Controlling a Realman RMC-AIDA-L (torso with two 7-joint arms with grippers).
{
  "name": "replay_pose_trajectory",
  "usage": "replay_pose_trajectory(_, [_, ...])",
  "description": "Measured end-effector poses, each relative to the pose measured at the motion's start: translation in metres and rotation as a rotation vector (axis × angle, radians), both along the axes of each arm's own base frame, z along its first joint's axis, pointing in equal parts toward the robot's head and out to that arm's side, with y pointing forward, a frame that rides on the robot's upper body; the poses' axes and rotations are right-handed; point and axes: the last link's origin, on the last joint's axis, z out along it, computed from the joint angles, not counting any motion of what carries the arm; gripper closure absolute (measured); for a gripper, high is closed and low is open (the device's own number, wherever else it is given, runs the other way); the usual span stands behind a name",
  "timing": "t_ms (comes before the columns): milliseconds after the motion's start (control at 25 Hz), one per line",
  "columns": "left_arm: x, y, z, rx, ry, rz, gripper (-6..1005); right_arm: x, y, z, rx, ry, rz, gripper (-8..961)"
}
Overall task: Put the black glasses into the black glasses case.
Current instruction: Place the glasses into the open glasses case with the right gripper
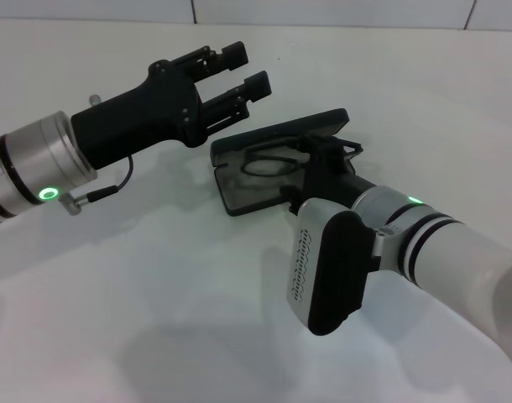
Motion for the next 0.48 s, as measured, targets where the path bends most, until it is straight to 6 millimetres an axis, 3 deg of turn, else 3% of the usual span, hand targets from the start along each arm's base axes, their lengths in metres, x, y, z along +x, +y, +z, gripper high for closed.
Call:
replay_pose_trajectory(320, [-0.0005,0.0,0.0008,0.001,0.001,-0.001,403,-0.0021,0.0005,-0.0001,-0.003,0.005,0.0,331])
replay_pose_trajectory(480, [-0.0008,0.0003,0.0015,0.002,0.002,0.0,403,-0.0034,-0.0006,0.0001,-0.006,0.012,0.002,477])
